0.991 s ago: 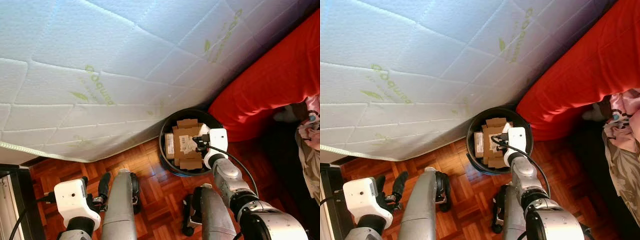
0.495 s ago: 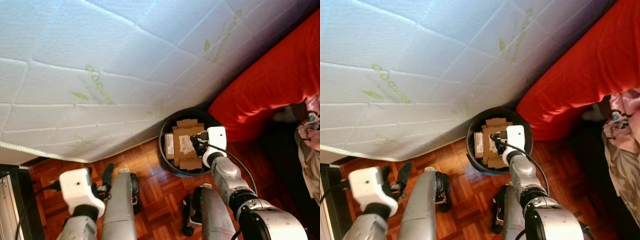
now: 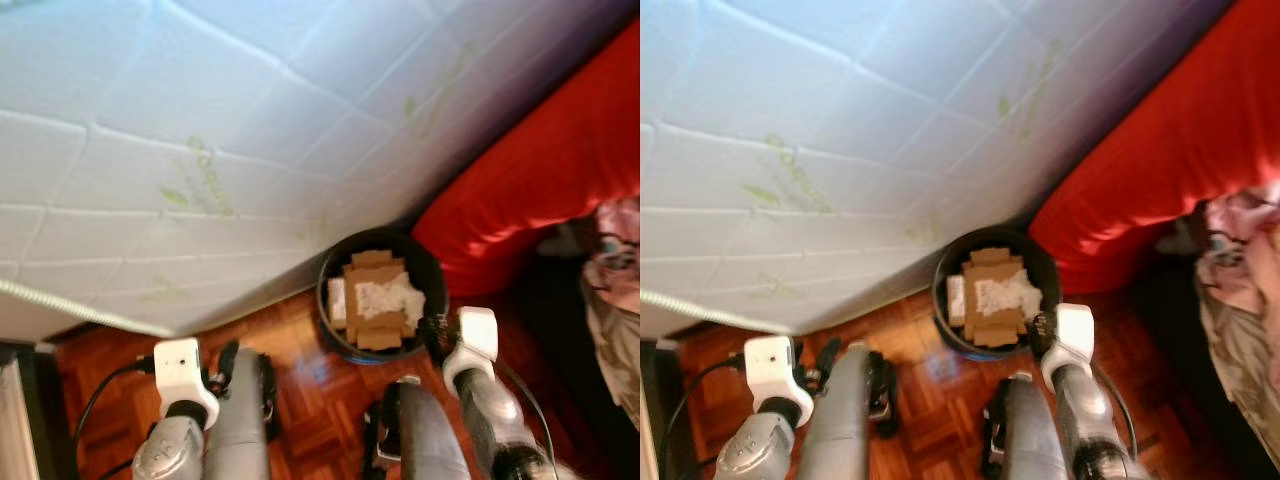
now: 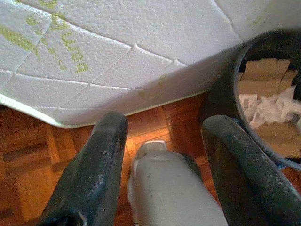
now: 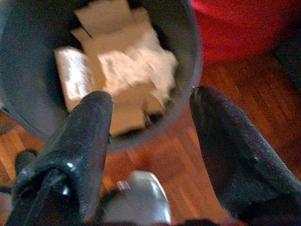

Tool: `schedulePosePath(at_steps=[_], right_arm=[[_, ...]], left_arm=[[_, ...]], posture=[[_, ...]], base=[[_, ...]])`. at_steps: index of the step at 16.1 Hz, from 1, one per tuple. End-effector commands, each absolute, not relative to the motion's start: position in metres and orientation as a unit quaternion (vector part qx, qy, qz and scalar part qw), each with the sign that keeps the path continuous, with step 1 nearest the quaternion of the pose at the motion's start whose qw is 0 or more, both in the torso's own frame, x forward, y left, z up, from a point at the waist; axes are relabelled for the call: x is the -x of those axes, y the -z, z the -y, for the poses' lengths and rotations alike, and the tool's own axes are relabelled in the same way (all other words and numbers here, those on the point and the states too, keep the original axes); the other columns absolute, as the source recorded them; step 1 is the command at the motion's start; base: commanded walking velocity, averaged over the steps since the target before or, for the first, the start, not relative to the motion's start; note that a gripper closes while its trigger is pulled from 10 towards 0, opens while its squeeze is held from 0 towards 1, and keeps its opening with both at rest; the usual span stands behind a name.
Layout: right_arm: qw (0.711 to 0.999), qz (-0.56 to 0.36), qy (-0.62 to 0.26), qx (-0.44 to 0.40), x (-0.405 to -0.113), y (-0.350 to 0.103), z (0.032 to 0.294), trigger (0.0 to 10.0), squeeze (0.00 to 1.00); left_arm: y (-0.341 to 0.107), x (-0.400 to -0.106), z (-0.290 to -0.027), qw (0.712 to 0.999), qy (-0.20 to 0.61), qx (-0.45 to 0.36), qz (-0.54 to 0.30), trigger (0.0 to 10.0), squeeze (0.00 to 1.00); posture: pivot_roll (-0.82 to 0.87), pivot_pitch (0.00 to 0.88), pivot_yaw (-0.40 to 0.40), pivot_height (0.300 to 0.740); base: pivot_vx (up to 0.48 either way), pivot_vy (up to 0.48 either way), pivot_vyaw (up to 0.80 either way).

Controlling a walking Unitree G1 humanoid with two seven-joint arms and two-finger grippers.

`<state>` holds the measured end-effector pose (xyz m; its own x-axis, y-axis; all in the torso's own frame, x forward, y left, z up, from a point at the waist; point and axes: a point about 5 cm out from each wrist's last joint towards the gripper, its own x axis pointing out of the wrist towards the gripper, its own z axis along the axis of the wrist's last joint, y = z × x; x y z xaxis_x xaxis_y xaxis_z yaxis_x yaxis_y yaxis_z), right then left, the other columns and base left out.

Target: Clean up the room

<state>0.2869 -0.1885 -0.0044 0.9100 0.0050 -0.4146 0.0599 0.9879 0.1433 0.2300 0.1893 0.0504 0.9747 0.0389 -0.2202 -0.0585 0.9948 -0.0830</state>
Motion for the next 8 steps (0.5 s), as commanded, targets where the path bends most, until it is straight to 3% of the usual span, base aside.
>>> schedulePosePath(at_steps=[1,6,8], right_arm=[[0.967,-0.236,0.027,-0.088,-0.270,0.020,0.190,10.0,0.00],[0.952,-0.281,0.056,-0.107,-0.250,0.038,0.185,10.0,0.00],[0.949,-0.289,0.061,-0.112,-0.247,0.041,0.185,10.0,0.00]], left_arm=[[-0.031,-0.220,-0.192,0.988,-0.027,0.042,-0.146,10.0,0.00],[0.016,-0.222,-0.204,0.974,-0.010,0.018,-0.223,10.0,0.00],[0.030,-0.218,-0.206,0.966,-0.010,0.009,-0.256,10.0,0.00]], posture=[[0.19,0.288,-0.053,0.680],[0.14,0.196,-0.025,0.740],[0.12,0.170,-0.019,0.740]], base=[[0.000,0.000,0.00],[0.000,0.000,0.00],[0.000,0.000,0.00]])
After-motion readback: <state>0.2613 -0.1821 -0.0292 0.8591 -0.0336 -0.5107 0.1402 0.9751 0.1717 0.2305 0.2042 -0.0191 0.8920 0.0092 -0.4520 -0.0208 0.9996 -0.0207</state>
